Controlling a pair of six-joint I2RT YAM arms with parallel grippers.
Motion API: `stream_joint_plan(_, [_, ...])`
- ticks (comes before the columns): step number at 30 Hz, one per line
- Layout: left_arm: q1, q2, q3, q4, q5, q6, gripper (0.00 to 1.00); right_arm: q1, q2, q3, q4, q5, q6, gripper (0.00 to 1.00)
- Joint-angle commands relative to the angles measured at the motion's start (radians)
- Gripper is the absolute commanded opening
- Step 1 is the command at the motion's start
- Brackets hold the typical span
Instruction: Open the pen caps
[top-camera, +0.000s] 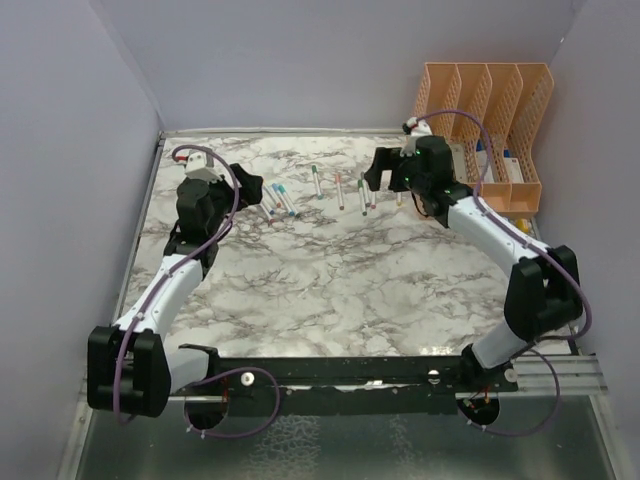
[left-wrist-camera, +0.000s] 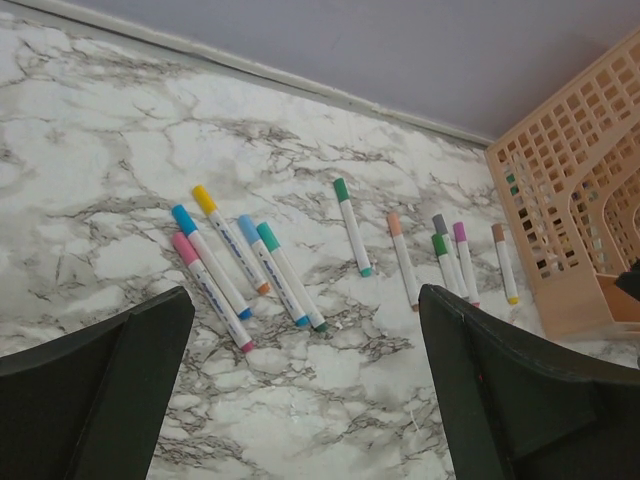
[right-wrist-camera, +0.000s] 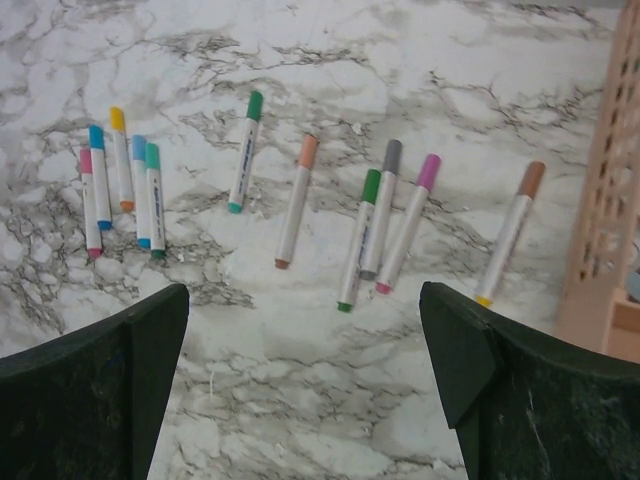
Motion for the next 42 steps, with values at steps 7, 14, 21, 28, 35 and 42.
stream_joint_plan(7, [-0.008, 0.040, 0.055, -0.072, 0.063, -0.016, 0.99, 0.120, 0.398, 0.421, -0.318, 0.426, -0.013, 0.95])
stream_joint_plan(14, [-0.010, 0.036, 0.038, -0.069, 0.066, -0.013, 0.99, 0.110, 0.529, 0.547, -0.403, 0.487, 0.041, 0.85])
stream_joint_plan(21, [-0.012, 0.050, 0.044, -0.055, 0.070, -0.015, 0.99, 0.078, 0.609, 0.589, -0.447, 0.491, 0.093, 0.77])
stream_joint_plan(28, [-0.013, 0.060, 0.048, -0.046, 0.078, -0.027, 0.99, 0.069, 0.632, 0.563, -0.457, 0.542, 0.145, 0.71])
stream_joint_plan(35, [-0.015, 0.059, 0.045, -0.044, 0.074, -0.030, 0.99, 0.064, 0.665, 0.573, -0.469, 0.582, 0.165, 0.70])
stream_joint_plan(42, [-0.017, 0.060, 0.044, -0.042, 0.070, -0.033, 0.99, 0.059, 0.717, 0.616, -0.486, 0.627, 0.165, 0.66])
